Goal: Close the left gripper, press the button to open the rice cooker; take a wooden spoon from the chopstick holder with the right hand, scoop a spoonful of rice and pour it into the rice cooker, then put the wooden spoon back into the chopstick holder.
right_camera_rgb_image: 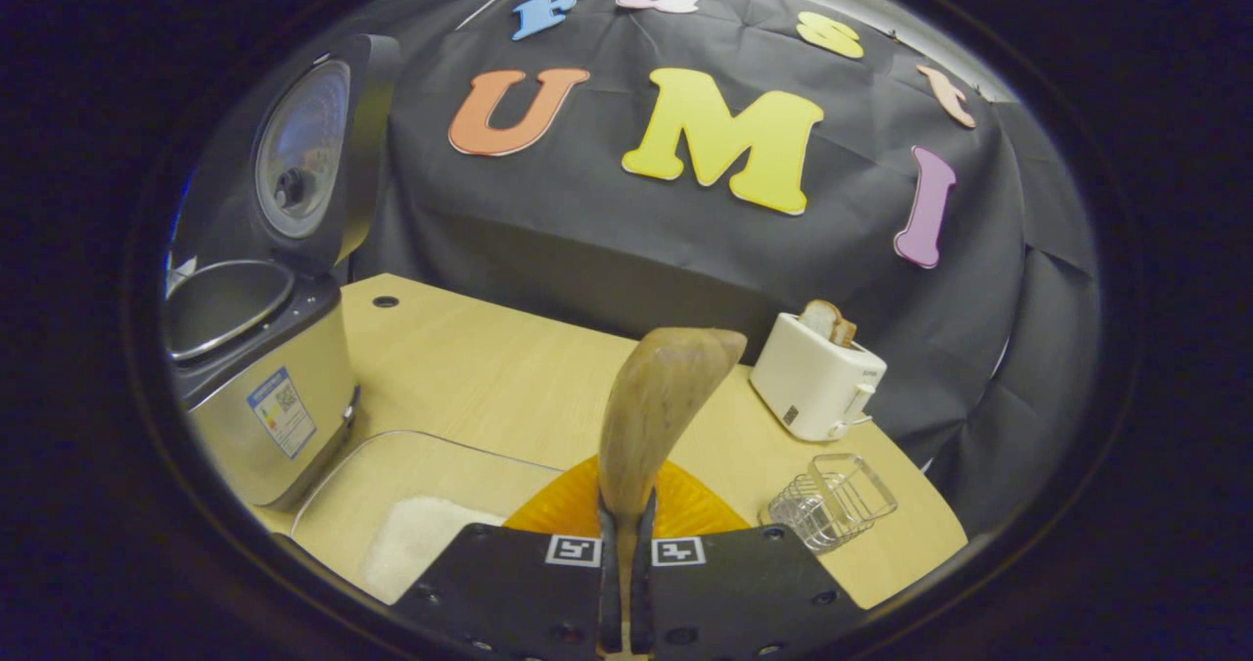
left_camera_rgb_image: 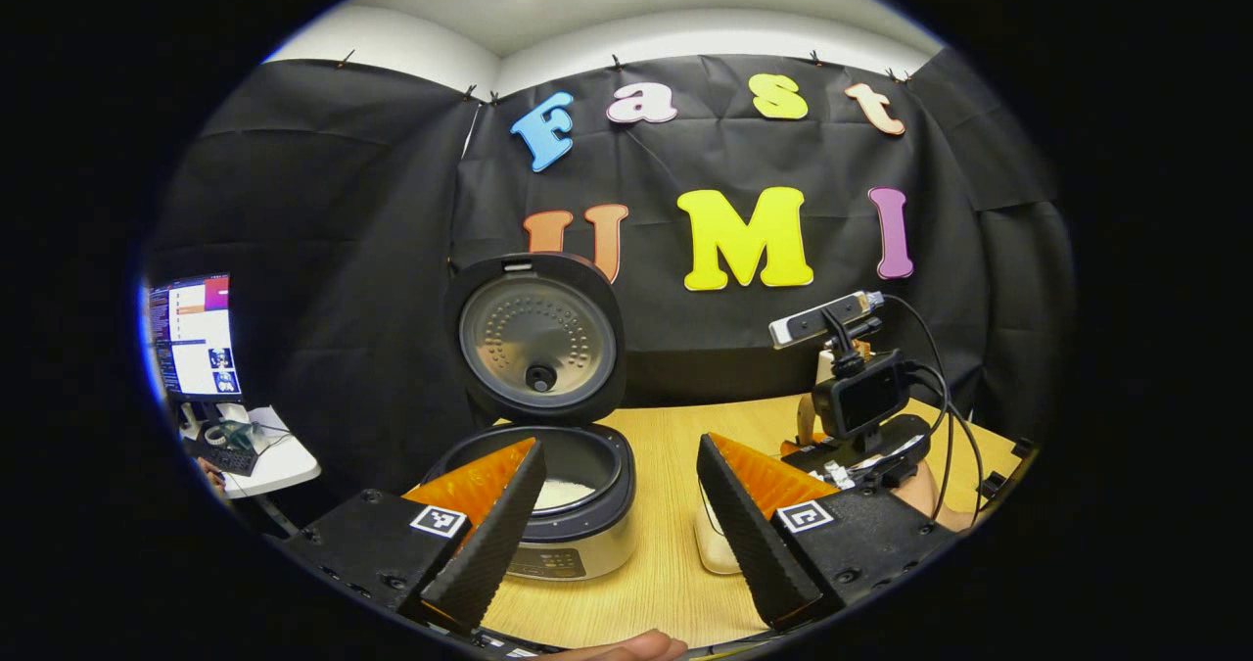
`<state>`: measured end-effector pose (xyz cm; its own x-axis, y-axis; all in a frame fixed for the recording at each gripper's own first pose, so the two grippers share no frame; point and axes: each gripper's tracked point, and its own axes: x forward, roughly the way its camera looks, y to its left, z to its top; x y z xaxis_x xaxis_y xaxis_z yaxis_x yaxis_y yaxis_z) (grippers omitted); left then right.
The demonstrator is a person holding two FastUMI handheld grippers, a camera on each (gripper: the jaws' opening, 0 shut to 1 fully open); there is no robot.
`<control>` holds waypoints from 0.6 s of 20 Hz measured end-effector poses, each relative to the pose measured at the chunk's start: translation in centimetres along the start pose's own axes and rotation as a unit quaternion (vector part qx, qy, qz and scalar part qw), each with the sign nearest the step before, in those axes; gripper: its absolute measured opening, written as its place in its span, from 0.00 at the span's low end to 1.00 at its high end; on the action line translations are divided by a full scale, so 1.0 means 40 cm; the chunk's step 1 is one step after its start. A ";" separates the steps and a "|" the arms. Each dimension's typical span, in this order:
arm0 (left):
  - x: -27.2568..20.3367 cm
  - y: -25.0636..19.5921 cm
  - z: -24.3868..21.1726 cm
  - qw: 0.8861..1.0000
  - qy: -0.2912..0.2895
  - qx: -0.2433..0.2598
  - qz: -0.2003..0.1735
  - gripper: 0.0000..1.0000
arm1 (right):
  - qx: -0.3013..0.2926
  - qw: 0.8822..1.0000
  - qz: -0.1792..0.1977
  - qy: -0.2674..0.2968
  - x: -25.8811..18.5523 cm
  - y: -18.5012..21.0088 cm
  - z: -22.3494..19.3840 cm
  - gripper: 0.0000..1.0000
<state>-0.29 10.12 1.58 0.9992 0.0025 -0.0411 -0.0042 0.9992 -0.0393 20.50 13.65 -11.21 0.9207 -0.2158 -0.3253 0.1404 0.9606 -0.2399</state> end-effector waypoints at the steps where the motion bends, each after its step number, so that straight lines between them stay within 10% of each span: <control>1: 0.000 0.000 0.000 1.000 0.001 -0.001 -0.001 0.99 | 0.005 1.000 0.004 0.006 -0.001 0.017 -0.005 0.04; 12: 0.001 0.023 0.000 1.000 0.002 -0.016 -0.002 0.99 | 0.103 0.982 0.149 0.046 -0.100 0.219 -0.009 0.04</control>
<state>-0.24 11.05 1.53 0.9990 -0.0016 -0.0444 -0.0016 0.9974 -0.0720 17.91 22.87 -12.36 0.8964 0.0736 -0.4371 -0.0500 0.9966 0.0653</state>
